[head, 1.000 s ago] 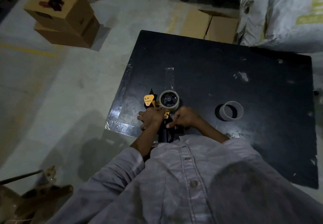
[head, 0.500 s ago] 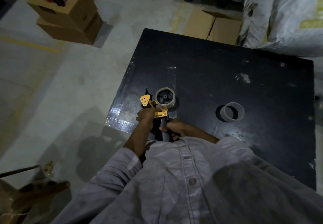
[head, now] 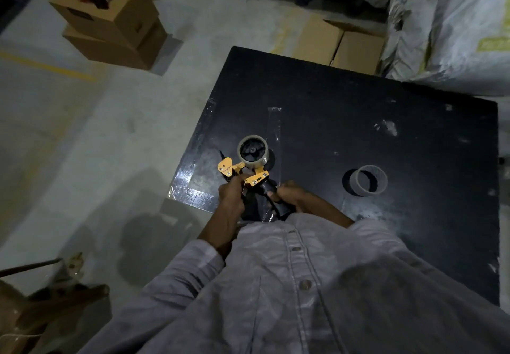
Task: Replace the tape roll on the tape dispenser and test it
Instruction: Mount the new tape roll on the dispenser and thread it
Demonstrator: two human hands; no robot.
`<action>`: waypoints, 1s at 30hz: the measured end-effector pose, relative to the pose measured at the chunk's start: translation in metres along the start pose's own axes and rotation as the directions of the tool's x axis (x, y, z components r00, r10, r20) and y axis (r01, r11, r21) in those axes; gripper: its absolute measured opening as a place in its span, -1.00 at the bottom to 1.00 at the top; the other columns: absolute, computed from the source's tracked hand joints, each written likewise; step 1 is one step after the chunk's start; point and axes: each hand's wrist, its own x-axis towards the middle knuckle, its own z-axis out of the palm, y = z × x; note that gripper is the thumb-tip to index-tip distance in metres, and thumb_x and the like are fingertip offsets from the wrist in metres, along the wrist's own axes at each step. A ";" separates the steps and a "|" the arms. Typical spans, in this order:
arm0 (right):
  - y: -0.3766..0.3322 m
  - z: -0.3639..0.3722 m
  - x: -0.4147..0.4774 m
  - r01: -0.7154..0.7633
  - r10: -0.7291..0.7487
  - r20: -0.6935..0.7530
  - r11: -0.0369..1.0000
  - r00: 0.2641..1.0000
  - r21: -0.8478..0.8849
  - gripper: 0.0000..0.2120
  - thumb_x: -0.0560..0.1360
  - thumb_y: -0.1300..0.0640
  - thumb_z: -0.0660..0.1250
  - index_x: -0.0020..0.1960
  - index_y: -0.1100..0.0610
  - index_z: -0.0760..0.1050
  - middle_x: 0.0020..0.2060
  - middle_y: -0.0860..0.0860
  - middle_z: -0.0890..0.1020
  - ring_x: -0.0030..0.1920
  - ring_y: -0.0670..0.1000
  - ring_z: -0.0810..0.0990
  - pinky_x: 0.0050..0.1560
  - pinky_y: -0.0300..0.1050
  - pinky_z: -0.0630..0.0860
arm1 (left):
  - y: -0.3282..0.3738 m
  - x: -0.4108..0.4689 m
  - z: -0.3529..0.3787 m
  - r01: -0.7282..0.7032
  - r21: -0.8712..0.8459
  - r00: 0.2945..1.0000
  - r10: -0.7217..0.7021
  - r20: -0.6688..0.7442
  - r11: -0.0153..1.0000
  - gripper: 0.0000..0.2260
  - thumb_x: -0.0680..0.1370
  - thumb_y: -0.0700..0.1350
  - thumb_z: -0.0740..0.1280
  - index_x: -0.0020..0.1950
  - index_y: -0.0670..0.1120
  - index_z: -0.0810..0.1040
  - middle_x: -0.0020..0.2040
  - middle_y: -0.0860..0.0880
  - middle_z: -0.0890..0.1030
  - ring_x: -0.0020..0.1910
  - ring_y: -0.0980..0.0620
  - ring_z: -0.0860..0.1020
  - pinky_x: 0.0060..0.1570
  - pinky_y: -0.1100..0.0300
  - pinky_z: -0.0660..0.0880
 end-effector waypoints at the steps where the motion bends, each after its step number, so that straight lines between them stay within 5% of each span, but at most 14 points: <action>1: -0.001 0.000 -0.002 -0.001 0.001 -0.003 1.000 1.000 -0.003 -0.67 0.72 0.35 0.33 0.41 0.54 0.53 0.02 0.34 0.69 -0.29 0.16 0.64 -0.31 0.01 0.66 | 0.000 -0.001 -0.001 0.007 -0.025 1.000 -0.007 0.015 1.000 -0.79 0.51 -0.30 0.56 0.12 -0.23 0.69 0.10 -0.25 0.73 0.04 -0.21 0.72 -0.09 0.10 0.59; 6: -0.001 0.003 -0.006 0.001 -0.002 -0.022 0.999 1.000 -0.034 -0.69 0.72 0.35 0.33 0.37 0.55 0.57 0.12 0.43 0.73 -0.14 0.23 0.67 -0.11 0.12 0.64 | -0.002 -0.002 -0.004 0.023 -0.088 0.999 -0.020 0.035 0.996 -0.71 0.50 -0.34 0.55 0.21 -0.24 0.69 0.03 -0.24 0.68 -0.06 -0.15 0.64 -0.13 0.08 0.56; 9: -0.002 0.002 -0.008 -0.003 0.003 -0.013 0.999 1.000 -0.033 -0.70 0.73 0.35 0.32 0.36 0.55 0.57 0.00 0.34 0.70 -0.25 0.19 0.63 -0.20 0.09 0.62 | -0.004 -0.001 -0.010 0.018 -0.096 1.000 -0.016 0.024 0.995 -0.56 0.52 -0.32 0.55 0.39 -0.35 0.66 0.05 -0.28 0.71 -0.04 -0.15 0.63 0.00 0.01 0.53; 12: -0.002 0.000 -0.008 -0.002 0.002 -0.020 1.000 1.000 -0.031 -0.70 0.74 0.35 0.31 0.37 0.55 0.56 0.00 0.35 0.69 -0.26 0.19 0.63 -0.21 0.11 0.62 | -0.007 0.001 -0.017 -0.013 -0.049 1.000 0.013 -0.007 0.999 -0.60 0.60 -0.30 0.49 0.43 -0.36 0.62 -0.15 -0.15 0.59 -0.23 -0.08 0.52 -0.20 0.07 0.46; 15: -0.001 0.000 -0.008 0.010 -0.011 -0.022 1.000 1.000 -0.029 -0.70 0.74 0.37 0.30 0.38 0.56 0.54 0.03 0.41 0.69 -0.26 0.19 0.65 -0.17 0.15 0.62 | -0.012 0.000 -0.022 -0.054 -0.031 0.998 0.053 -0.013 0.998 -0.62 0.61 -0.31 0.50 0.42 -0.40 0.63 0.00 -0.24 0.63 -0.01 -0.15 0.58 -0.14 0.05 0.52; 20: -0.001 -0.001 -0.004 0.024 -0.025 -0.047 1.000 0.999 -0.018 -0.69 0.72 0.36 0.34 0.36 0.56 0.56 0.27 0.50 0.69 0.00 0.26 0.68 0.30 0.37 0.65 | -0.020 -0.004 -0.024 -0.167 -0.013 0.985 0.166 -0.040 0.986 -0.63 0.59 -0.26 0.58 0.32 -0.43 0.68 0.15 -0.38 0.74 -0.01 -0.15 0.61 0.03 -0.05 0.63; 25: 0.000 -0.001 -0.004 0.037 -0.038 -0.082 0.999 0.996 -0.010 -0.70 0.70 0.38 0.36 0.33 0.59 0.57 0.24 0.52 0.69 -0.01 0.27 0.67 0.23 0.38 0.65 | -0.025 -0.007 -0.020 -0.211 -0.041 0.976 0.207 -0.073 0.977 -0.67 0.58 -0.29 0.58 0.25 -0.48 0.69 0.00 -0.26 0.69 -0.04 -0.15 0.61 0.07 -0.04 0.62; 30: 0.000 -0.002 -0.006 0.051 -0.054 -0.098 0.998 0.994 -0.033 -0.70 0.69 0.37 0.37 0.30 0.60 0.58 0.20 0.52 0.71 -0.09 0.26 0.69 0.11 0.39 0.70 | -0.030 -0.011 -0.019 -0.226 -0.064 0.972 0.221 -0.079 0.972 -0.72 0.58 -0.33 0.56 0.27 -0.42 0.73 0.19 -0.40 0.75 -0.03 -0.17 0.64 0.15 -0.24 0.69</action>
